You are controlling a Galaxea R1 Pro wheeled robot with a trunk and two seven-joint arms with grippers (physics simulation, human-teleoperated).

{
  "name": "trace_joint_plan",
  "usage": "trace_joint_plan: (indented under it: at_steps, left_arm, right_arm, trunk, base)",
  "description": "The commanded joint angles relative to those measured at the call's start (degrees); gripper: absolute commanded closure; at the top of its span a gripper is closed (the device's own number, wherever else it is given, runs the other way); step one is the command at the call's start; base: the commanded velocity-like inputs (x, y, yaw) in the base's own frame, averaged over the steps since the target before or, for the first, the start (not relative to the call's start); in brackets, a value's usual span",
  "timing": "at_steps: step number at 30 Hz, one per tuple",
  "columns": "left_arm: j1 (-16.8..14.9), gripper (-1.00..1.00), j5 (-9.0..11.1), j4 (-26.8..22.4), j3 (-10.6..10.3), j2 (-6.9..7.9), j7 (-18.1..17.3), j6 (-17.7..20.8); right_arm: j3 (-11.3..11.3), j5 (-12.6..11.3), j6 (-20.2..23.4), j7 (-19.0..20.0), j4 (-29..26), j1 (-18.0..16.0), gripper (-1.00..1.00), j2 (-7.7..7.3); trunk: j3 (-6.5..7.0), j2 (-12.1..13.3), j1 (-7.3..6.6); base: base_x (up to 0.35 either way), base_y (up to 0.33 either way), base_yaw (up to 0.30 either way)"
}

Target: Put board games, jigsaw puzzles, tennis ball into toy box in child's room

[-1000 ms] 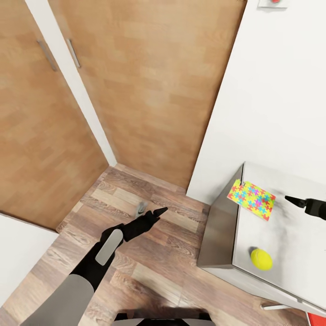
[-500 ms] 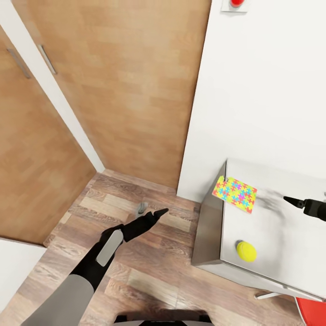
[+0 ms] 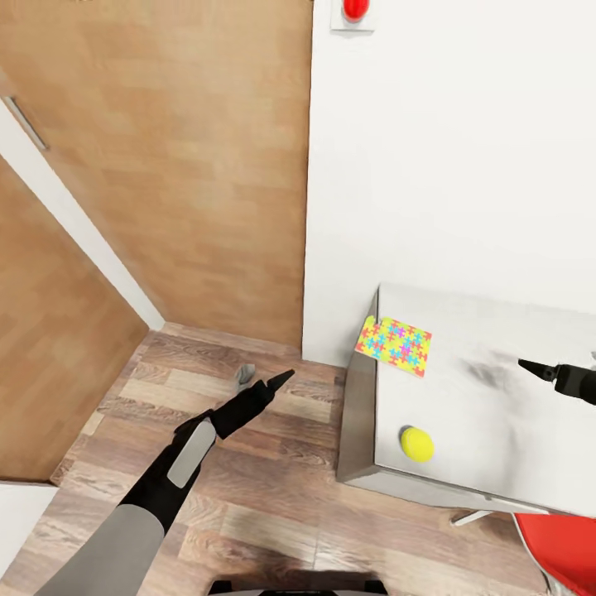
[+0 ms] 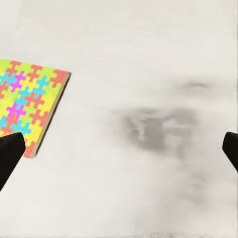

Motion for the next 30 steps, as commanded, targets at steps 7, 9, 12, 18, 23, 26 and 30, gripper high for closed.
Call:
trace_joint_plan:
  at_steps: [7,9,12,18,23,26,30]
  left_arm:
    - [-0.02,-1.00,0.55,0.33,0.37,0.46,-1.96,-0.23]
    - [0.00,-1.00,0.53,0.38,0.42,0.51,-2.14,-0.32]
    - [0.01,-1.00,0.51,0.44,0.43,0.56,-2.40,-0.46]
    - [0.06,-1.00,0.46,0.48,0.44,0.46,-2.64,-0.65]
    - [0.11,-1.00,0.46,0.51,0.49,0.47,-2.69,-0.72]
    - [0.13,-1.00,0.45,0.54,0.51,0.52,-2.71,-0.75]
    - [0.17,-1.00,0.44,0.56,0.52,0.58,-2.77,-0.84]
  right_arm:
    - [-0.05,0.76,0.22,0.57,-0.05,-0.07,-1.00,0.48]
    - [-0.05,0.78,0.23,0.56,-0.05,-0.07,-1.00,0.61]
    - [-0.05,0.81,0.23,0.56,-0.05,-0.07,-1.00,0.80]
    - [-0.05,0.84,0.22,0.57,-0.05,-0.07,-1.00,1.03]
    - [-0.05,0.85,0.23,0.59,-0.05,-0.07,-1.00,1.12]
    - [-0.05,0.86,0.23,0.61,-0.05,-0.07,-1.00,1.15]
    - [-0.04,0.86,0.23,0.62,-0.05,-0.07,-1.00,1.18]
  trunk:
    - [0.24,-0.09,0.03]
    - [0.33,-0.09,0.03]
    - [0.43,-0.09,0.03]
    - [0.55,-0.09,0.03]
    - [0.59,-0.09,0.03]
    - [0.61,-0.09,0.03]
    - [0.62,-0.09,0.03]
  base:
    - [0.000,0.000,-0.251]
    - [0.000,0.000,-0.247]
    - [0.000,0.000,-0.205]
    - [0.000,0.000,-0.113]
    - [0.000,0.000,-0.052]
    - [0.007,0.000,-0.030]
    - [0.101,0.000,-0.018]
